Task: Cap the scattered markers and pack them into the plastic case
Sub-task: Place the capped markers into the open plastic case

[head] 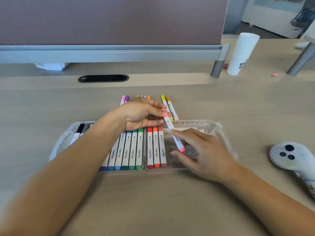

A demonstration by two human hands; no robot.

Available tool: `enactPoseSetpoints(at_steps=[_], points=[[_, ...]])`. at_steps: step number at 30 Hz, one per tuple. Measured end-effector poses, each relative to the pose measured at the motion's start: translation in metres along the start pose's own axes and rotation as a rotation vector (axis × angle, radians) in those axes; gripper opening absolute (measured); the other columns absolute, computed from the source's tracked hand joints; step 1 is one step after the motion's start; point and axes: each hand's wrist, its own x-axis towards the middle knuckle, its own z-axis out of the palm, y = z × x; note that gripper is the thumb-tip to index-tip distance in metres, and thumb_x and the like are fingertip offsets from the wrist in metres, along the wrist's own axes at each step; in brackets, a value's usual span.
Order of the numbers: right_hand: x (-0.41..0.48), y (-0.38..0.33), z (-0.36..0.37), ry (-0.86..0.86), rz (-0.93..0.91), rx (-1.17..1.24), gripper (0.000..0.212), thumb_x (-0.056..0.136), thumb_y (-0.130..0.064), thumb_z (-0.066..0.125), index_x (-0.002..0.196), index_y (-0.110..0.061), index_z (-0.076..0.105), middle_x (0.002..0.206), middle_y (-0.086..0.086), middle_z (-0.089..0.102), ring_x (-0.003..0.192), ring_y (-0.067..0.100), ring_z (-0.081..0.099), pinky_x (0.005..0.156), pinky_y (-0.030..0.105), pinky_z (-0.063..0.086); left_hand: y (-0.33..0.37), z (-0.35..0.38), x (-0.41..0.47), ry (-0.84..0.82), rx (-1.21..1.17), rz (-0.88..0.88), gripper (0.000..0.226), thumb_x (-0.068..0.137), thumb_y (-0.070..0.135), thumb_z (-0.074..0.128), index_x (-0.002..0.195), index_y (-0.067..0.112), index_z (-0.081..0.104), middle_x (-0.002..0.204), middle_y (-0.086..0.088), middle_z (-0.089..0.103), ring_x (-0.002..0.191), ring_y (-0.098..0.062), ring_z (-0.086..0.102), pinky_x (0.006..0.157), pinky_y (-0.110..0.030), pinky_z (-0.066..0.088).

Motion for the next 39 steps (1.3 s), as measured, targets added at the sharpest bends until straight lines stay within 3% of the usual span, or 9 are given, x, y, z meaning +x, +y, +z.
enactPoseSetpoints(at_steps=[9,14,19,23,27,30,34,36,39], points=[[0.001,0.004,-0.001,-0.238,-0.039,0.054,0.055,0.086,-0.06,0.056,0.128,-0.025,0.06,0.117,-0.006,0.066,0.108,0.012,0.061,0.09,0.032,0.054,-0.006,0.006,0.002,0.1,0.257,0.043,0.019,0.082,-0.009,0.069,0.099,-0.001,0.071,0.084,-0.012,0.073,0.077,-0.019,0.072,0.072,-0.027,0.061],[-0.001,0.009,0.003,-0.212,-0.06,0.099,0.045,0.087,-0.051,0.062,0.119,-0.02,0.071,0.122,-0.002,0.055,0.109,0.01,0.058,0.095,0.023,0.048,-0.012,0.013,0.004,0.185,0.782,0.211,0.017,0.084,0.007,0.075,0.1,0.01,0.075,0.077,-0.002,0.074,0.063,-0.005,0.068,0.067,-0.017,0.057],[-0.001,0.01,0.006,-0.208,-0.132,0.115,0.034,0.09,-0.042,0.064,0.111,-0.017,0.073,0.125,-0.001,0.063,0.121,0.011,0.058,0.095,0.031,0.051,-0.021,0.006,-0.005,0.164,1.191,0.525,0.019,0.083,0.026,0.077,0.102,0.023,0.076,0.101,0.012,0.066,0.089,-0.001,0.062,0.087,-0.028,0.054],[0.0,0.009,0.003,-0.224,-0.107,0.137,0.033,0.092,-0.043,0.062,0.11,-0.017,0.074,0.123,-0.004,0.065,0.116,0.007,0.06,0.096,0.023,0.048,-0.037,-0.011,-0.019,-0.034,1.37,0.814,0.019,0.09,0.015,0.066,0.103,0.023,0.077,0.107,0.012,0.065,0.093,-0.001,0.06,0.085,-0.025,0.051],[0.001,0.008,0.002,-0.243,-0.102,0.141,0.03,0.093,-0.04,0.06,0.107,-0.017,0.074,0.119,-0.004,0.066,0.112,0.006,0.061,0.096,0.021,0.048,-0.049,-0.024,-0.019,-0.085,1.393,0.862,0.037,0.084,0.003,0.051,0.109,0.015,0.075,0.118,0.007,0.065,0.103,0.003,0.055,0.091,-0.018,0.047],[0.003,0.006,0.002,-0.261,-0.082,0.152,0.028,0.094,-0.036,0.059,0.107,-0.016,0.075,0.115,-0.003,0.068,0.113,0.005,0.061,0.095,0.023,0.049,-0.052,-0.026,-0.018,-0.082,1.364,0.845,0.038,0.084,0.0,0.049,0.108,0.012,0.075,0.118,0.005,0.065,0.112,-0.003,0.056,0.1,-0.017,0.043],[0.0,0.005,0.001,-0.233,-0.065,0.167,0.03,0.096,-0.036,0.056,0.108,-0.016,0.075,0.119,-0.004,0.067,0.115,0.006,0.06,0.097,0.026,0.049,-0.049,-0.026,-0.024,-0.082,1.382,0.781,0.036,0.088,0.003,0.052,0.111,0.017,0.074,0.121,0.008,0.064,0.117,-0.004,0.053,0.103,-0.025,0.044],[-0.001,0.006,0.0,-0.182,-0.034,0.173,0.033,0.096,-0.04,0.054,0.111,-0.017,0.073,0.121,-0.006,0.065,0.115,0.005,0.059,0.098,0.026,0.048,-0.042,-0.03,-0.026,0.014,1.42,0.761,0.029,0.09,0.01,0.055,0.109,0.021,0.074,0.115,0.009,0.064,0.113,-0.005,0.053,0.101,-0.031,0.045],[0.001,0.008,-0.003,-0.105,0.031,0.196,0.04,0.098,-0.048,0.047,0.113,-0.02,0.071,0.117,-0.011,0.064,0.112,0.002,0.058,0.096,0.022,0.046,-0.026,-0.046,-0.025,0.443,1.477,0.631,0.025,0.092,0.02,0.056,0.113,0.023,0.069,0.107,0.006,0.061,0.104,-0.011,0.053,0.092,-0.036,0.049]])
